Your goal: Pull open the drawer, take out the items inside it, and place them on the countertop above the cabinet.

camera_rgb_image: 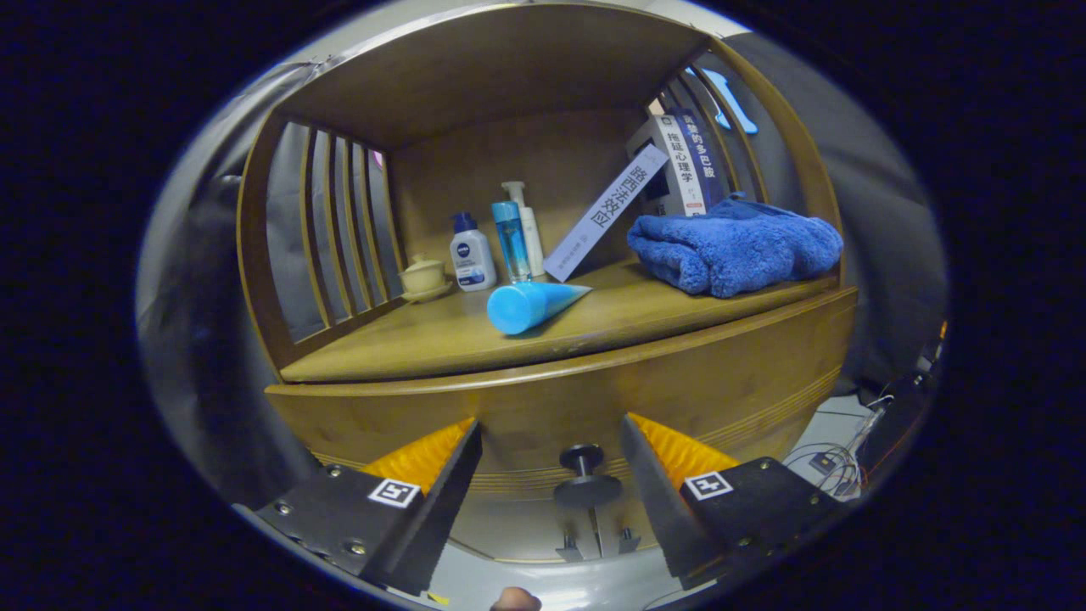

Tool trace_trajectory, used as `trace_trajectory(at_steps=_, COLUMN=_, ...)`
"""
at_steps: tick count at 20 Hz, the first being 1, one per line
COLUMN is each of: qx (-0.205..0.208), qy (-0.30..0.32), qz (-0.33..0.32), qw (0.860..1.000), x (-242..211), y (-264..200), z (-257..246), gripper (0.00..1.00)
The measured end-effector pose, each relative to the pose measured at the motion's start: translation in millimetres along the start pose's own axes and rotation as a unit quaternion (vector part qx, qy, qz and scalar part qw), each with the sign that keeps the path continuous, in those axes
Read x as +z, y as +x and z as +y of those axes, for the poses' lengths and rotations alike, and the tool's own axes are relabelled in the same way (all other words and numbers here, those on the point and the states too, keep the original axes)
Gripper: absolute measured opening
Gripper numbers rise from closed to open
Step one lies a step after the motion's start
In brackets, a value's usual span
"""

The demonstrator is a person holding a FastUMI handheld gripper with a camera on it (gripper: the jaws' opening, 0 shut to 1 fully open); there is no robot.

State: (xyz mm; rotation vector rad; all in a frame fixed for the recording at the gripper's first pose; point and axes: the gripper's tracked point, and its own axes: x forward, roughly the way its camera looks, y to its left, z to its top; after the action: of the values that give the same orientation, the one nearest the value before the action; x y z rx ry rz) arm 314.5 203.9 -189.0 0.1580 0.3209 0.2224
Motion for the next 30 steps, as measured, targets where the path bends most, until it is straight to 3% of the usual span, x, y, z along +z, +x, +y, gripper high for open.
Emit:
trace_trajectory(at_steps=8, qx=0.009, qy=-0.008, qz=0.001, qw=1.0, x=3, y=4, z=7, gripper=0.98)
trace_trajectory(at_steps=14, qx=0.039, qy=-0.05, qz=-0.045, qw=0.997, x=47, y=-33, z=33, gripper=0.99)
trace_trajectory(at_steps=19, qx=0.02, qy=-0.054, qz=-0.098, qw=0.994, x=90, y=-80, z=35, gripper=1.0)
trace_trajectory(at_steps=30, qx=-0.061, qy=-0.087, qz=-0.194, qw=0.975, x=158, y=-200, z=5, gripper=0.99)
